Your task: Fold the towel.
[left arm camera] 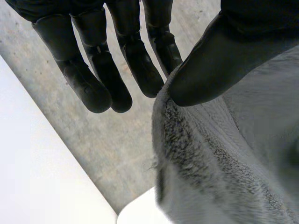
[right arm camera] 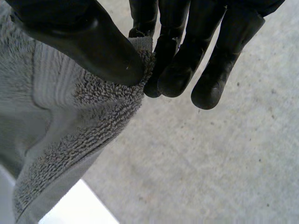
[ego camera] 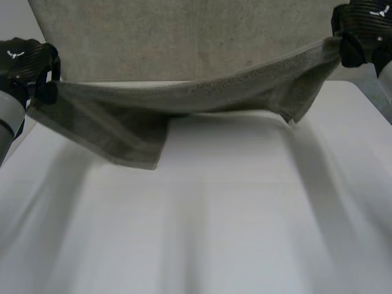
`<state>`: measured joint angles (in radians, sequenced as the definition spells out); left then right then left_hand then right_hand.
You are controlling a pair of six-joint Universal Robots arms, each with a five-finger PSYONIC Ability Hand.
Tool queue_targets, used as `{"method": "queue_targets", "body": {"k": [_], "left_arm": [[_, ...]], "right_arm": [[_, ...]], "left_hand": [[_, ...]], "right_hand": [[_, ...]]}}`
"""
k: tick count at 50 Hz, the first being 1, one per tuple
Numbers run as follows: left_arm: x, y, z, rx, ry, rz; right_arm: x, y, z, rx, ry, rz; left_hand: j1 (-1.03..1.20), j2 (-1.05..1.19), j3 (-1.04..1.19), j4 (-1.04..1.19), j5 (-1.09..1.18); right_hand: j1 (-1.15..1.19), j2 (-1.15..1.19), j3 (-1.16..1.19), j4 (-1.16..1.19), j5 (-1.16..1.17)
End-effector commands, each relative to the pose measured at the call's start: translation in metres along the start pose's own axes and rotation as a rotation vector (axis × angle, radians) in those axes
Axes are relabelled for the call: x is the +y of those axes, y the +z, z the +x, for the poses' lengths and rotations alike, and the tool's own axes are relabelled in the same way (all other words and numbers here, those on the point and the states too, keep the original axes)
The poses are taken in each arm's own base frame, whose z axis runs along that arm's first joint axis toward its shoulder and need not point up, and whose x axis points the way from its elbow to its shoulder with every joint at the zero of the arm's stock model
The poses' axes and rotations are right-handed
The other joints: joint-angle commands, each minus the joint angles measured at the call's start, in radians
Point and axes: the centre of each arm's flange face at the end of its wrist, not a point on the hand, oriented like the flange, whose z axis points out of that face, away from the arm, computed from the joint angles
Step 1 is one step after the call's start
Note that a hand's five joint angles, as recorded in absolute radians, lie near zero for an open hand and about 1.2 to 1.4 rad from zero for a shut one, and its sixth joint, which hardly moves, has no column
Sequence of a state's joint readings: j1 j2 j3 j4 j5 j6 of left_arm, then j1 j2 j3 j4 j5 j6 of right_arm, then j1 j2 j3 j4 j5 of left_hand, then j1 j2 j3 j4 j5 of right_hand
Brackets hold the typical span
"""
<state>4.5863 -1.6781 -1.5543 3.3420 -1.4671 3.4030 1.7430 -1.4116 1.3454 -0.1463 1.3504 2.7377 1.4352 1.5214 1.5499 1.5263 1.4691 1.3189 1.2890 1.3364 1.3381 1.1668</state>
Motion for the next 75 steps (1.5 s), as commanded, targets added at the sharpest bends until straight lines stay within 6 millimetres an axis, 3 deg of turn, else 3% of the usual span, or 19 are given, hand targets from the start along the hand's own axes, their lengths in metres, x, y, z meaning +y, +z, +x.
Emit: {"method": "queue_targets", "body": {"k": [1, 6, 15, 22, 25, 27, 34, 37, 41, 42, 44, 47, 51, 56, 61, 64, 66, 69, 75], "left_arm": [[-0.024, -0.019, -0.011, -0.034, 0.003, 0.059], [-0.073, -0.038, -0.019, -0.057, -0.012, 0.186], [-0.105, -0.039, -0.026, -0.051, -0.077, 0.213], [-0.044, -0.002, -0.006, 0.019, -0.099, 0.001], [-0.03, 0.005, 0.003, 0.044, -0.101, -0.042], [0.0, 0.018, 0.018, 0.085, -0.082, -0.127], [0.016, 0.042, 0.031, 0.114, 0.025, -0.142], [-0.006, 0.055, 0.028, 0.097, 0.042, -0.057], [-0.068, 0.065, 0.019, 0.054, 0.028, 0.14], [-0.068, 0.065, 0.019, 0.054, 0.028, 0.14], [-0.118, 0.059, 0.007, 0.016, -0.015, 0.288], [-0.15, 0.048, -0.009, -0.035, -0.075, 0.388], [-0.162, 0.039, -0.015, -0.046, -0.129, 0.428], [-0.133, 0.037, -0.006, -0.012, -0.147, 0.337], [-0.052, 0.036, 0.017, 0.04, -0.154, 0.098], [-0.028, 0.034, 0.023, 0.051, -0.155, 0.032], [0.014, 0.028, 0.034, 0.071, -0.157, -0.068], [0.046, 0.02, 0.043, 0.086, -0.156, -0.142], [0.082, 0.007, 0.054, 0.117, -0.118, -0.235]], "right_arm": [[-0.014, -0.021, 0.018, 0.042, -0.01, -0.013], [-0.051, -0.037, 0.028, 0.051, -0.021, 0.046], [-0.08, -0.041, 0.04, 0.053, -0.024, 0.046], [-0.016, -0.011, 0.02, -0.048, -0.04, -0.169], [-0.005, -0.007, 0.016, -0.062, -0.055, -0.196], [0.02, 0.002, 0.004, -0.101, -0.074, -0.252], [0.047, 0.026, -0.01, -0.122, -0.098, -0.286], [0.036, 0.042, -0.006, -0.06, -0.126, -0.227], [-0.008, 0.063, 0.014, 0.096, -0.154, -0.011], [-0.008, 0.064, 0.014, 0.096, -0.154, -0.01], [-0.047, 0.064, 0.033, 0.208, -0.177, 0.157], [-0.079, 0.053, 0.045, 0.277, -0.187, 0.265], [-0.084, 0.046, 0.04, 0.27, -0.183, 0.277], [-0.066, 0.043, 0.029, 0.229, -0.176, 0.217], [-0.016, 0.033, 0.005, 0.121, -0.16, 0.052], [-0.002, 0.029, -0.004, 0.086, -0.152, 0.011], [0.029, 0.016, -0.022, 0.006, -0.141, -0.079], [0.061, 0.004, -0.039, -0.06, -0.126, -0.17], [0.102, -0.012, -0.062, -0.137, -0.108, -0.3]], "left_hand": [[-0.039, -0.125, -0.154, -0.13, -0.247], [-0.039, -0.125, -0.154, -0.13, -0.247], [-0.039, -0.125, -0.154, -0.13, -0.247], [-0.039, -0.125, -0.154, -0.13, -0.247], [-0.039, -0.125, -0.154, -0.13, -0.247], [-0.039, -0.125, -0.154, -0.13, -0.247], [-0.039, -0.125, -0.154, -0.13, -0.247], [-0.039, -0.125, -0.154, -0.13, -0.247], [-0.039, -0.125, -0.154, -0.13, -0.247], [-0.039, -0.125, -0.154, -0.13, -0.247], [-0.039, -0.125, -0.154, -0.13, -0.247], [-0.039, -0.125, -0.154, -0.13, -0.247], [-0.039, -0.125, -0.154, -0.13, -0.247], [-0.039, -0.125, -0.154, -0.13, -0.247], [-0.039, -0.125, -0.154, -0.13, -0.247], [-0.039, -0.125, -0.154, -0.13, -0.247], [-0.039, -0.125, -0.154, -0.13, -0.247], [-0.039, -0.125, -0.154, -0.13, -0.247], [-0.039, -0.125, -0.154, -0.13, -0.247]], "right_hand": [[0.077, 0.107, 0.06, 0.058, 0.055], [0.077, 0.107, 0.06, 0.058, 0.055], [0.077, 0.107, 0.06, 0.058, 0.055], [0.077, 0.107, 0.06, 0.058, 0.055], [0.077, 0.107, 0.06, 0.058, 0.055], [0.077, 0.107, 0.06, 0.058, 0.055], [0.077, 0.107, 0.06, 0.058, 0.055], [0.077, 0.107, 0.06, 0.058, 0.055], [0.077, 0.107, 0.06, 0.058, 0.055], [0.077, 0.107, 0.06, 0.058, 0.055], [0.077, 0.107, 0.06, 0.058, 0.055], [0.077, 0.107, 0.06, 0.058, 0.055], [0.077, 0.107, 0.06, 0.058, 0.055], [0.077, 0.107, 0.06, 0.058, 0.055], [0.077, 0.107, 0.06, 0.058, 0.055], [0.077, 0.107, 0.06, 0.058, 0.055], [0.077, 0.107, 0.06, 0.058, 0.055], [0.077, 0.107, 0.06, 0.058, 0.055], [0.077, 0.107, 0.06, 0.058, 0.055]]}}
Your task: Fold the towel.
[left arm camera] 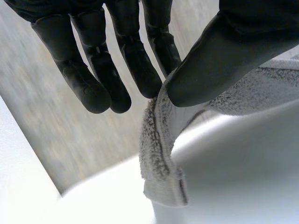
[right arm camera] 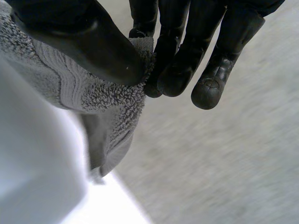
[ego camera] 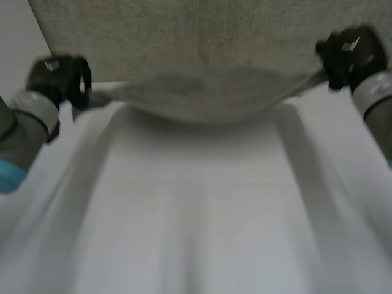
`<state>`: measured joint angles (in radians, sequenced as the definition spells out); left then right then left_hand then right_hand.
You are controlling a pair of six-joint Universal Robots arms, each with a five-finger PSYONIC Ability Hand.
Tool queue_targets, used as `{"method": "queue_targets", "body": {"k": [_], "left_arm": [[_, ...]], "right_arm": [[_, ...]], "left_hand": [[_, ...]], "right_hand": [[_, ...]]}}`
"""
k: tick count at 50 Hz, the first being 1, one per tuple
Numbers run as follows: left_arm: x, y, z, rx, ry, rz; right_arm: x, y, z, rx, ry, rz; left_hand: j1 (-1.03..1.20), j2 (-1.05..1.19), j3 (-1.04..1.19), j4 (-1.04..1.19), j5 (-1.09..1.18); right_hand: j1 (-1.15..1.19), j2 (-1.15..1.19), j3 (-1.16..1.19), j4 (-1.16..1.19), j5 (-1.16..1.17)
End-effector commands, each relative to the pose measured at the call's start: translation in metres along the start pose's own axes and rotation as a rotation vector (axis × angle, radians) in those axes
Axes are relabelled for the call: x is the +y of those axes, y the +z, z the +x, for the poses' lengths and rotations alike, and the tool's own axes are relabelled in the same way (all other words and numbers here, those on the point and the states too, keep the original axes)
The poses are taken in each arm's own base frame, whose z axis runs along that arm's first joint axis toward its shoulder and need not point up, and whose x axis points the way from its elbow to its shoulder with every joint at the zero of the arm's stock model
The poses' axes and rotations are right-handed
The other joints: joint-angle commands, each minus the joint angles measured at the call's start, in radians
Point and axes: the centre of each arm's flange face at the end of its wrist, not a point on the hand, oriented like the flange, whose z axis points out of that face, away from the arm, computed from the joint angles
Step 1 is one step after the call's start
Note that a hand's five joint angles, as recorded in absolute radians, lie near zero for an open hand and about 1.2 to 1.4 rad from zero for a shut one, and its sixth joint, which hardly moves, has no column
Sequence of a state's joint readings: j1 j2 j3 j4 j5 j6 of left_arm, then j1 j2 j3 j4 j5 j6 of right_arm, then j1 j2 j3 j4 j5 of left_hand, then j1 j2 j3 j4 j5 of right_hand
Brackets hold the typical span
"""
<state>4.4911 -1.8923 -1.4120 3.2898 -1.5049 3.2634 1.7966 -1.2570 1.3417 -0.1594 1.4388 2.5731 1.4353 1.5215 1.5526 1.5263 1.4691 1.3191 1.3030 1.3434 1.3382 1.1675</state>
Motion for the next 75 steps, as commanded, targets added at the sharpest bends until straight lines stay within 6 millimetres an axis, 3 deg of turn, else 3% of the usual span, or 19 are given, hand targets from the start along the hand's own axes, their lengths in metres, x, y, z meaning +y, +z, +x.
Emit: {"method": "queue_targets", "body": {"k": [1, 7, 11, 16, 18, 23, 26, 33, 40, 45, 48, 58, 66, 70, 71, 72, 73, 74, 75], "left_arm": [[0.063, -0.013, 0.009, 0.038, 0.051, -0.157], [0.085, -0.028, 0.009, 0.075, 0.121, -0.23], [0.079, -0.035, 0.009, 0.082, 0.154, -0.221], [0.054, -0.048, 0.002, 0.056, 0.163, -0.164], [0.029, -0.056, -0.007, 0.016, 0.17, -0.094], [-0.008, -0.071, -0.023, -0.051, 0.182, 0.008], [-0.022, -0.081, -0.026, -0.064, 0.185, 0.027], [-0.027, -0.087, -0.022, -0.05, 0.184, 0.026], [0.005, -0.071, -0.018, -0.023, 0.169, -0.077], [0.042, -0.04, 0.0, 0.046, 0.163, -0.158], [0.048, -0.031, 0.002, 0.052, 0.165, -0.163], [0.072, 0.032, 0.006, 0.061, 0.163, -0.143], [0.087, 0.058, 0.013, 0.072, 0.175, -0.131], [0.091, 0.061, 0.017, 0.075, 0.176, -0.13], [0.093, 0.062, 0.018, 0.074, 0.178, -0.134], [0.094, 0.061, 0.021, 0.077, 0.181, -0.139], [0.095, 0.061, 0.021, 0.077, 0.181, -0.139], [0.094, 0.06, 0.023, 0.075, 0.185, -0.14], [0.094, 0.058, 0.025, 0.069, 0.188, -0.144]], "right_arm": [[0.06, -0.016, -0.043, -0.134, 0.021, -0.186], [0.072, -0.03, -0.048, -0.158, 0.02, -0.254], [0.061, -0.04, -0.04, -0.156, -0.003, -0.255], [0.032, -0.057, -0.023, -0.134, -0.006, -0.232], [0.012, -0.069, -0.003, -0.088, -0.013, -0.206], [-0.009, -0.087, 0.019, -0.046, -0.019, -0.19], [-0.019, -0.095, 0.023, -0.067, -0.016, -0.175], [-0.027, -0.095, 0.022, -0.109, -0.013, -0.133], [0.0, -0.076, 0.019, -0.138, 0.009, -0.208], [0.031, -0.052, 0.003, -0.196, 0.032, -0.287], [0.04, -0.046, -0.001, -0.207, 0.04, -0.303], [0.092, -0.005, -0.011, -0.124, 0.049, -0.371], [0.104, 0.012, -0.02, -0.073, 0.023, -0.306], [0.106, 0.017, -0.023, -0.064, 0.017, -0.286], [0.109, 0.02, -0.024, -0.063, 0.012, -0.289], [0.111, 0.021, -0.027, -0.067, 0.012, -0.292], [0.111, 0.021, -0.027, -0.067, 0.012, -0.292], [0.112, 0.021, -0.031, -0.077, 0.012, -0.294], [0.113, 0.021, -0.034, -0.081, 0.012, -0.301]], "left_hand": [[-0.039, -0.125, -0.156, -0.13, -0.247], [-0.039, -0.125, -0.156, -0.13, -0.247], [-0.039, -0.125, -0.156, -0.13, -0.247], [-0.039, -0.125, -0.156, -0.13, -0.247], [-0.039, -0.125, -0.156, -0.13, -0.247], [-0.039, -0.125, -0.156, -0.13, -0.247], [-0.039, -0.125, -0.156, -0.13, -0.247], [-0.039, -0.125, -0.156, -0.13, -0.247], [-0.039, -0.125, -0.156, -0.13, -0.247], [-0.039, -0.125, -0.156, -0.13, -0.247], [-0.039, -0.125, -0.156, -0.13, -0.247], [-0.039, -0.125, -0.156, -0.13, -0.247], [-0.053, -0.139, -0.17, -0.144, -0.261], [-0.224, -0.31, -0.341, -0.315, -0.432], [-0.572, -0.659, -0.69, -0.663, -0.781], [-1.07, -1.156, -1.187, -1.161, -1.278], [-1.075, -1.161, -1.192, -1.166, -1.283], [-1.261, -1.347, -1.378, -1.352, -1.469], [-1.261, -1.347, -1.378, -1.352, -1.469]], "right_hand": [[0.077, 0.093, 0.053, 0.058, 0.054], [0.077, 0.093, 0.053, 0.058, 0.054], [0.077, 0.093, 0.053, 0.058, 0.054], [0.077, 0.093, 0.053, 0.058, 0.054], [0.077, 0.093, 0.053, 0.058, 0.054], [0.077, 0.093, 0.053, 0.058, 0.054], [0.077, 0.093, 0.053, 0.058, 0.054], [0.077, 0.093, 0.053, 0.058, 0.054], [0.077, 0.093, 0.053, 0.058, 0.054], [0.077, 0.093, 0.053, 0.058, 0.054], [0.077, 0.093, 0.053, 0.058, 0.054], [0.077, 0.093, 0.053, 0.058, 0.054], [0.077, 0.093, 0.053, 0.058, 0.054], [0.077, 0.093, 0.053, 0.058, 0.054], [-0.14, -0.124, -0.164, -0.159, -0.163], [-0.685, -0.669, -0.71, -0.705, -0.708], [-0.691, -0.675, -0.715, -0.71, -0.714], [-1.145, -1.129, -1.169, -1.164, -1.167], [-1.145, -1.129, -1.169, -1.164, -1.167]]}}
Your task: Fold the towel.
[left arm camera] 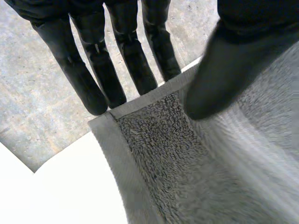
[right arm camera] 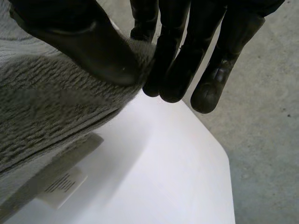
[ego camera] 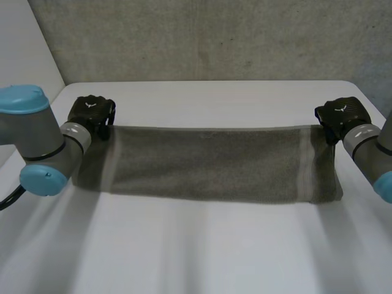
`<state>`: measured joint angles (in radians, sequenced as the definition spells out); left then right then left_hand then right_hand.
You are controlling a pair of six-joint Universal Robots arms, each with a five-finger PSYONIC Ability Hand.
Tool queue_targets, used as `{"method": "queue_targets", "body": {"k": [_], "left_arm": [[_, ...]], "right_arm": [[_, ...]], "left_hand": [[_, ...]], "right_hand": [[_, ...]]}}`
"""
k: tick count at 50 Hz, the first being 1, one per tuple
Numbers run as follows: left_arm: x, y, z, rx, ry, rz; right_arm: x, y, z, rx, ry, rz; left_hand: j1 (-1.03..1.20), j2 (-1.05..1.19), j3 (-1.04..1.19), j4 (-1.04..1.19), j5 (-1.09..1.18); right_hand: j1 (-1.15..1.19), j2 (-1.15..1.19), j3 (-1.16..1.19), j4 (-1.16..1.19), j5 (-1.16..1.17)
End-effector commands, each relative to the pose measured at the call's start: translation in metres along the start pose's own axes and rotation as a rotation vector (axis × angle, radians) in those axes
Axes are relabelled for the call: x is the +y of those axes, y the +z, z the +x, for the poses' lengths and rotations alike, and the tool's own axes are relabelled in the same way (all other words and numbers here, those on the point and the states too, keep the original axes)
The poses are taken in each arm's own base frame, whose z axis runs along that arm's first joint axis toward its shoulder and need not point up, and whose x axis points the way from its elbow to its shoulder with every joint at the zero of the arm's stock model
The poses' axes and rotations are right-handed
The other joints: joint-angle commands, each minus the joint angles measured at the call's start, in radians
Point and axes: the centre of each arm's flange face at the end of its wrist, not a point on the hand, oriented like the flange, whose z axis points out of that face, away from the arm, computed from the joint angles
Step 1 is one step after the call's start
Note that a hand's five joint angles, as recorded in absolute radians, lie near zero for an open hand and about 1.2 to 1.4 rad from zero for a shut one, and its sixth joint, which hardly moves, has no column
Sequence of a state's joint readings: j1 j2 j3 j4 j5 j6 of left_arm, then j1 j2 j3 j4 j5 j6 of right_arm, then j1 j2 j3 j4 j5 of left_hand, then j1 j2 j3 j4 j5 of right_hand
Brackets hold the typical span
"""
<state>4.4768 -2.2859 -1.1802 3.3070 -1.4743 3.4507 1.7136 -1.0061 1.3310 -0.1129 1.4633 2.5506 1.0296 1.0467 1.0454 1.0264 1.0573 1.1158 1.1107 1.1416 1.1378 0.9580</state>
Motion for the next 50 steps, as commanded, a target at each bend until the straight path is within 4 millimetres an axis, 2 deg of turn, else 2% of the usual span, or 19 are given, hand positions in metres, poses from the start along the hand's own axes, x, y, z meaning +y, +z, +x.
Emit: {"method": "queue_targets", "body": {"k": [1, 6, 11, 13, 20, 22, 25, 27, 28, 30, 36, 41, 50], "left_arm": [[0.002, -0.001, 0.01, -0.005, 0.01, -0.014], [-0.005, -0.009, 0.016, -0.016, 0.015, -0.011], [-0.017, -0.021, 0.013, -0.023, 0.011, 0.003], [-0.023, -0.029, 0.009, -0.029, 0.003, 0.007], [-0.022, -0.051, 0.011, -0.013, -0.001, -0.015], [-0.021, -0.064, 0.012, -0.007, -0.004, -0.032], [-0.021, -0.07, 0.012, -0.008, -0.004, -0.036], [-0.017, -0.079, 0.014, 0.003, -0.02, -0.045], [-0.017, -0.079, 0.014, 0.003, -0.021, -0.045], [-0.013, -0.085, 0.016, 0.017, -0.055, -0.038], [-0.012, -0.09, 0.018, 0.043, -0.113, -0.011], [-0.011, -0.091, 0.02, 0.073, -0.17, 0.012], [-0.007, -0.09, 0.015, 0.057, -0.179, 0.007]], "right_arm": [[0.005, 0.007, -0.011, -0.014, -0.007, -0.006], [0.006, 0.004, -0.012, -0.013, -0.003, -0.015], [-0.006, -0.005, -0.002, 0.01, 0.005, 0.014], [-0.018, -0.017, 0.006, 0.019, 0.002, 0.041], [-0.026, -0.043, 0.008, 0.011, 0.001, 0.041], [-0.023, -0.062, 0.0, -0.045, 0.009, 0.003], [-0.019, -0.07, -0.004, -0.083, 0.016, -0.029], [-0.006, -0.082, -0.016, -0.167, 0.036, -0.109], [-0.006, -0.082, -0.016, -0.167, 0.037, -0.109], [0.006, -0.09, -0.025, -0.219, 0.056, -0.163], [0.022, -0.089, -0.027, -0.229, 0.093, -0.18], [0.044, -0.073, -0.032, -0.226, 0.139, -0.181], [0.059, -0.066, -0.033, -0.226, 0.151, -0.218]], "left_hand": [[-0.855, -0.872, -0.871, -0.852, -1.057], [-0.855, -0.872, -0.871, -0.852, -1.057], [-0.855, -0.872, -0.871, -0.852, -1.057], [-0.855, -0.872, -0.871, -0.852, -1.057], [-0.855, -0.872, -0.871, -0.852, -1.057], [-0.855, -0.872, -0.871, -0.852, -1.057], [-0.855, -0.872, -0.871, -0.852, -1.057], [-0.855, -0.872, -0.871, -0.852, -1.057], [-0.855, -0.872, -0.871, -0.852, -1.057], [-0.854, -0.871, -0.87, -0.851, -1.057], [-0.851, -0.868, -0.867, -0.848, -1.054], [-0.851, -0.868, -0.867, -0.848, -1.054], [-0.851, -0.868, -0.867, -0.848, -1.054]], "right_hand": [[-0.941, -0.936, -0.967, -0.963, -0.958], [-0.941, -0.936, -0.967, -0.963, -0.958], [-0.941, -0.936, -0.967, -0.963, -0.958], [-0.941, -0.936, -0.967, -0.963, -0.958], [-0.941, -0.936, -0.967, -0.963, -0.958], [-0.941, -0.936, -0.967, -0.963, -0.958], [-0.941, -0.936, -0.967, -0.963, -0.958], [-0.941, -0.936, -0.967, -0.963, -0.958], [-0.941, -0.936, -0.967, -0.963, -0.958], [-0.846, -0.841, -0.872, -0.868, -0.863], [-0.796, -0.791, -0.822, -0.818, -0.813], [-0.652, -0.647, -0.678, -0.674, -0.669], [-0.499, -0.494, -0.525, -0.521, -0.516]]}}
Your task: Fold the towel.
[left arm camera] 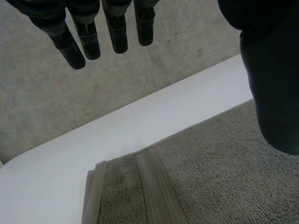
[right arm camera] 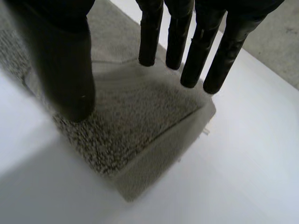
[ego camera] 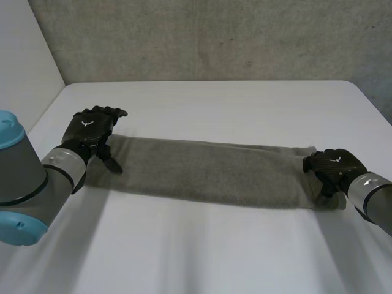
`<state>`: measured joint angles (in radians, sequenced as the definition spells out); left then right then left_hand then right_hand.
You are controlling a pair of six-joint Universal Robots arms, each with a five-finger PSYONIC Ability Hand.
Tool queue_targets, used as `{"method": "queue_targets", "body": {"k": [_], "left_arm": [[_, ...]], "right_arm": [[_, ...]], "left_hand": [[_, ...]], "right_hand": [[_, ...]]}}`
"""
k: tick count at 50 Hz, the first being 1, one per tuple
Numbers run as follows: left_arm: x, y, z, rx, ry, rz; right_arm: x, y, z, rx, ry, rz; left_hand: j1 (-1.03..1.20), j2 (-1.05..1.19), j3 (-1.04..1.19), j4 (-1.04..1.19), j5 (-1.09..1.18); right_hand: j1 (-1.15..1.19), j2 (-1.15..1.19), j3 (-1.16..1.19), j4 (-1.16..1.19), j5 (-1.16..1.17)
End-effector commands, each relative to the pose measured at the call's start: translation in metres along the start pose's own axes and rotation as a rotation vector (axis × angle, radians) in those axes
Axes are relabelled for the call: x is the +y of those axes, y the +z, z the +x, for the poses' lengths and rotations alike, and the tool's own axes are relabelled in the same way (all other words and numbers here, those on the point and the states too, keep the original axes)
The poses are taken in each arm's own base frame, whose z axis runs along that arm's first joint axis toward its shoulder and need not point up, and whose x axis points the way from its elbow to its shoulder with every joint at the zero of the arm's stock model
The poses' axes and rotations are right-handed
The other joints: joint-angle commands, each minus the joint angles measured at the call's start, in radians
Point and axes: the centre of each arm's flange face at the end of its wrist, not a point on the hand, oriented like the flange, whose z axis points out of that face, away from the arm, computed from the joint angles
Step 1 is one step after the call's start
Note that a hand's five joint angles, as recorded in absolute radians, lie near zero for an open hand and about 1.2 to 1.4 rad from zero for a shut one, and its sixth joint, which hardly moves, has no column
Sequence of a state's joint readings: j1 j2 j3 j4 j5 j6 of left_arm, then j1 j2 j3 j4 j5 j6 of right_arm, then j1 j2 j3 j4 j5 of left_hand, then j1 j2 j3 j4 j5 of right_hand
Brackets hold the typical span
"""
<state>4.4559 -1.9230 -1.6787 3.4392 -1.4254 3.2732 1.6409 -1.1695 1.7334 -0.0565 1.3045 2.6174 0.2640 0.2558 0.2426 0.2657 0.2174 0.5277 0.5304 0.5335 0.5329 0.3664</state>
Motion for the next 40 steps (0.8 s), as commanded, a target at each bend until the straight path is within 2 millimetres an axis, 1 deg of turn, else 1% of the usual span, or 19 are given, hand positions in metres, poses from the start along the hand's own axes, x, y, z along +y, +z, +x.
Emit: {"method": "queue_targets", "body": {"k": [1, 8, 10, 14, 19, 21, 22, 23, 24, 26, 27, 29, 30, 32, 33, 34, 35, 38, 40], "left_arm": [[0.002, 0.001, -0.005, -0.015, -0.006, -0.003], [0.002, 0.002, -0.007, -0.018, -0.004, -0.003], [0.002, 0.002, -0.007, -0.018, -0.006, -0.003], [0.002, 0.001, -0.006, -0.016, -0.004, -0.003], [0.003, 0.001, -0.006, -0.016, -0.006, -0.005], [0.002, 0.001, -0.006, -0.017, -0.006, -0.002], [0.002, 0.001, -0.006, -0.017, -0.006, -0.002], [0.002, 0.001, -0.007, -0.018, -0.006, -0.003], [0.002, 0.001, -0.007, -0.018, -0.006, -0.003], [0.001, 0.001, -0.007, -0.02, -0.006, -0.002], [0.001, 0.001, -0.007, -0.02, -0.006, -0.002], [0.0, 0.001, -0.006, -0.018, -0.005, 0.001], [0.0, 0.001, -0.006, -0.018, -0.005, 0.001], [0.0, 0.001, -0.006, -0.019, -0.005, 0.002], [0.0, 0.001, -0.006, -0.019, -0.005, 0.003], [-0.002, 0.001, -0.007, -0.019, -0.004, 0.007], [-0.002, 0.001, -0.007, -0.019, -0.004, 0.007], [-0.005, 0.0, -0.007, -0.02, -0.003, 0.016], [-0.007, -0.001, -0.007, -0.021, -0.002, 0.024]], "right_arm": [[0.011, 0.008, 0.002, 0.003, 0.005, -0.033], [0.012, 0.01, 0.005, 0.011, 0.007, -0.04], [0.014, 0.01, 0.006, 0.015, 0.01, -0.045], [0.014, 0.01, 0.008, 0.024, 0.01, -0.05], [0.013, 0.01, 0.025, 0.066, 0.018, -0.05], [0.013, 0.007, 0.041, 0.103, 0.011, -0.062], [0.013, 0.007, 0.041, 0.103, 0.011, -0.063], [0.014, 0.003, 0.054, 0.128, 0.001, -0.083], [0.014, 0.003, 0.054, 0.128, 0.0, -0.083], [0.023, -0.006, 0.086, 0.186, -0.033, -0.155], [0.023, -0.006, 0.086, 0.187, -0.033, -0.156], [0.034, -0.015, 0.124, 0.252, -0.081, -0.223], [0.034, -0.015, 0.124, 0.252, -0.081, -0.223], [0.037, -0.023, 0.16, 0.326, -0.118, -0.26], [0.037, -0.023, 0.16, 0.326, -0.118, -0.26], [0.034, -0.026, 0.172, 0.353, -0.129, -0.265], [0.034, -0.026, 0.172, 0.353, -0.13, -0.265], [0.015, -0.031, 0.184, 0.382, -0.135, -0.228], [-0.01, -0.03, 0.183, 0.396, -0.122, -0.152]], "left_hand": [[-0.086, -0.077, -0.064, -0.087, -0.214], [-0.086, -0.077, -0.064, -0.087, -0.214], [-0.086, -0.077, -0.064, -0.087, -0.214], [-0.086, -0.077, -0.064, -0.087, -0.214], [-0.086, -0.077, -0.064, -0.087, -0.214], [-0.086, -0.077, -0.064, -0.087, -0.214], [-0.086, -0.077, -0.064, -0.087, -0.214], [-0.086, -0.077, -0.064, -0.087, -0.214], [-0.086, -0.077, -0.064, -0.087, -0.214], [-0.086, -0.077, -0.064, -0.087, -0.214], [-0.086, -0.077, -0.064, -0.087, -0.214], [-0.086, -0.077, -0.064, -0.087, -0.214], [-0.086, -0.077, -0.064, -0.087, -0.214], [-0.086, -0.077, -0.064, -0.087, -0.214], [-0.086, -0.077, -0.064, -0.087, -0.214], [-0.086, -0.077, -0.064, -0.087, -0.214], [-0.086, -0.077, -0.064, -0.087, -0.214], [-0.086, -0.077, -0.064, -0.087, -0.214], [-0.089, -0.08, -0.067, -0.09, -0.217]], "right_hand": [[0.185, 0.182, 0.179, 0.179, 0.171], [0.459, 0.456, 0.453, 0.453, 0.445], [0.797, 0.795, 0.792, 0.792, 0.784], [0.869, 0.866, 0.863, 0.863, 0.855], [0.869, 0.866, 0.863, 0.863, 0.855], [0.869, 0.866, 0.863, 0.863, 0.855], [0.869, 0.866, 0.863, 0.863, 0.855], [0.869, 0.866, 0.863, 0.863, 0.855], [0.869, 0.866, 0.863, 0.863, 0.855], [0.869, 0.866, 0.863, 0.863, 0.855], [0.869, 0.866, 0.863, 0.863, 0.855], [0.869, 0.866, 0.863, 0.863, 0.855], [0.869, 0.866, 0.863, 0.863, 0.855], [0.869, 0.866, 0.863, 0.863, 0.855], [0.869, 0.866, 0.863, 0.863, 0.855], [0.869, 0.866, 0.863, 0.863, 0.855], [0.869, 0.866, 0.863, 0.863, 0.855], [0.869, 0.866, 0.863, 0.863, 0.855], [0.869, 0.866, 0.863, 0.863, 0.855]]}}
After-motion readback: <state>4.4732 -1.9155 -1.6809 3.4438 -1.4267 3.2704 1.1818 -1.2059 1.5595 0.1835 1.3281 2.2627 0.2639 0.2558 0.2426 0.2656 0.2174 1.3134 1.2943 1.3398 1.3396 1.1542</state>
